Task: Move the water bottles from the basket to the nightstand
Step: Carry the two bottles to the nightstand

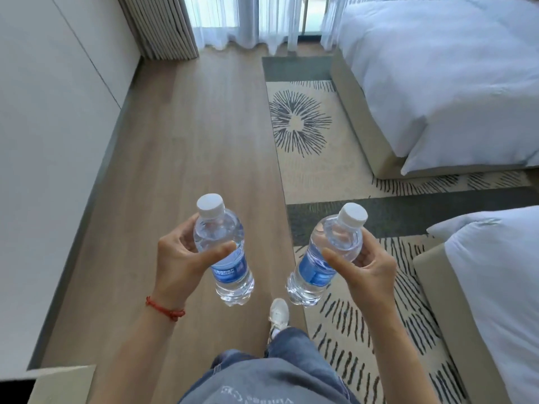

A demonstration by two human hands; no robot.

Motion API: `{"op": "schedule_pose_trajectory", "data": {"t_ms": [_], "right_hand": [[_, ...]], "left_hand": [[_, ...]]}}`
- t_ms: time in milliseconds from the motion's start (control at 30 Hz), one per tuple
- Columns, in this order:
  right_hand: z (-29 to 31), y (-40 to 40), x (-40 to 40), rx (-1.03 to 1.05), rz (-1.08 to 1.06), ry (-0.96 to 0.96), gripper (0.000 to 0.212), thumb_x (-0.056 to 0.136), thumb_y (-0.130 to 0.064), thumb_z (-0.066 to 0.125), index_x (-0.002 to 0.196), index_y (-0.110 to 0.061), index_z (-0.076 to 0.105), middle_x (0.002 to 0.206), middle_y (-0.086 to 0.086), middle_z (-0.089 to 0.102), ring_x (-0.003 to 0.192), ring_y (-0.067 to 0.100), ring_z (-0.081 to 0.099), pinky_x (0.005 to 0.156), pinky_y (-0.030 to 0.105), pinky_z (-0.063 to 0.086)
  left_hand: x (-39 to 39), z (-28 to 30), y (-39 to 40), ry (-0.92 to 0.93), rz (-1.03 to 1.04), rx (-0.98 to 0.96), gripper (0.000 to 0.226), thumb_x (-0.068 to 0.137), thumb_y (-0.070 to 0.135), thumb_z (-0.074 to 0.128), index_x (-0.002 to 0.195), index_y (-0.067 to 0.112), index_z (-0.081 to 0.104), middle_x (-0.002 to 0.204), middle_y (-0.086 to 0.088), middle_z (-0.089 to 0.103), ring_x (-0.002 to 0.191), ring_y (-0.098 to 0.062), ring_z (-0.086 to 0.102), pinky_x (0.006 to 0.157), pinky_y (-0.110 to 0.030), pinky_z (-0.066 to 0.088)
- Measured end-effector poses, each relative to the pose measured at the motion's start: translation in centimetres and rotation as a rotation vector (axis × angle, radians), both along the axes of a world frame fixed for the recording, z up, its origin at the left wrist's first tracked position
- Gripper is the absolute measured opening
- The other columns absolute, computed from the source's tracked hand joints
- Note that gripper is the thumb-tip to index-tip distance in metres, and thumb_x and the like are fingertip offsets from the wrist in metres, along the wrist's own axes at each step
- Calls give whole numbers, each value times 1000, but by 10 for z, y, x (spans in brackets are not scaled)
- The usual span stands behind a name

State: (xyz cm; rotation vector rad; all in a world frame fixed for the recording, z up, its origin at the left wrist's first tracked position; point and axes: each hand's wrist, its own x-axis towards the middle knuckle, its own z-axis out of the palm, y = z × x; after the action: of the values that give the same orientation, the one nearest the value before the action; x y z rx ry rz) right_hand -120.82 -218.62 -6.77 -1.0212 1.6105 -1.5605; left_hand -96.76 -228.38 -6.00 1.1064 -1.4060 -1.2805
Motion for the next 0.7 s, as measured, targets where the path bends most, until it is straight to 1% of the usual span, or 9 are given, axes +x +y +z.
{"op": "schedule_pose_trajectory", "data": {"t_ms": [100,167,200,267,333,400,533,633,700], "right_hand": [[3,-42,-39,-5,0,-7,67,57,-31,86,113,-7,60,97,1,72,92,15,69,76,19,55],[6,-70,-63,9,-14,-14,68,55,-28,84,114,-5,60,96,1,72,92,14,69,74,18,55],[7,-83,-74,19,-22,-13,66,55,-27,81,114,-6,60,97,0,72,92,14,69,74,18,54],[10,-108,-91,16,-40,-4,61,56,-26,78,112,-9,61,98,0,72,92,14,69,74,17,54],[12,-133,-107,0,-57,-4,55,57,-25,78,109,-15,62,96,-2,73,92,12,69,74,16,53],[11,-157,-122,-8,-79,-15,50,58,-24,78,105,-21,63,97,-5,73,90,12,69,73,16,54],[5,-208,-151,-8,-152,-52,49,58,-25,79,104,-21,64,99,-3,73,91,14,69,74,19,55],[0,-249,-172,-16,-244,-90,45,58,-23,78,101,-21,65,96,-4,73,88,13,70,70,17,54],[-1,-278,-187,-26,-325,-108,43,58,-20,77,99,-20,66,93,-4,74,85,11,70,68,16,53]], "left_hand": [[-39,4,-48,21,-13,-8,42,51,14,84,90,24,71,83,10,74,75,-5,68,65,-14,52],[-65,7,-80,20,-48,-1,42,50,18,86,89,25,71,83,10,74,74,-5,68,65,-13,52],[-78,9,-95,14,-64,1,42,50,20,85,89,24,71,83,11,74,74,-4,68,65,-13,51],[-101,11,-125,9,-87,4,42,53,16,83,92,22,70,84,11,74,75,-5,68,64,-14,51],[-123,11,-156,12,-118,8,43,54,14,82,93,24,70,85,10,74,76,-6,69,64,-14,52],[-144,9,-187,13,-155,3,42,52,18,84,92,25,70,85,11,74,75,-5,68,64,-14,51],[-186,1,-256,9,-243,20,42,54,14,82,93,23,70,86,9,75,77,-6,69,64,-14,52],[-220,-4,-312,25,-327,32,49,51,20,85,97,18,69,87,5,75,77,-9,70,64,-16,52],[-245,-3,-350,8,-392,25,52,51,14,88,99,17,68,88,5,75,78,-10,70,65,-16,53]]}}
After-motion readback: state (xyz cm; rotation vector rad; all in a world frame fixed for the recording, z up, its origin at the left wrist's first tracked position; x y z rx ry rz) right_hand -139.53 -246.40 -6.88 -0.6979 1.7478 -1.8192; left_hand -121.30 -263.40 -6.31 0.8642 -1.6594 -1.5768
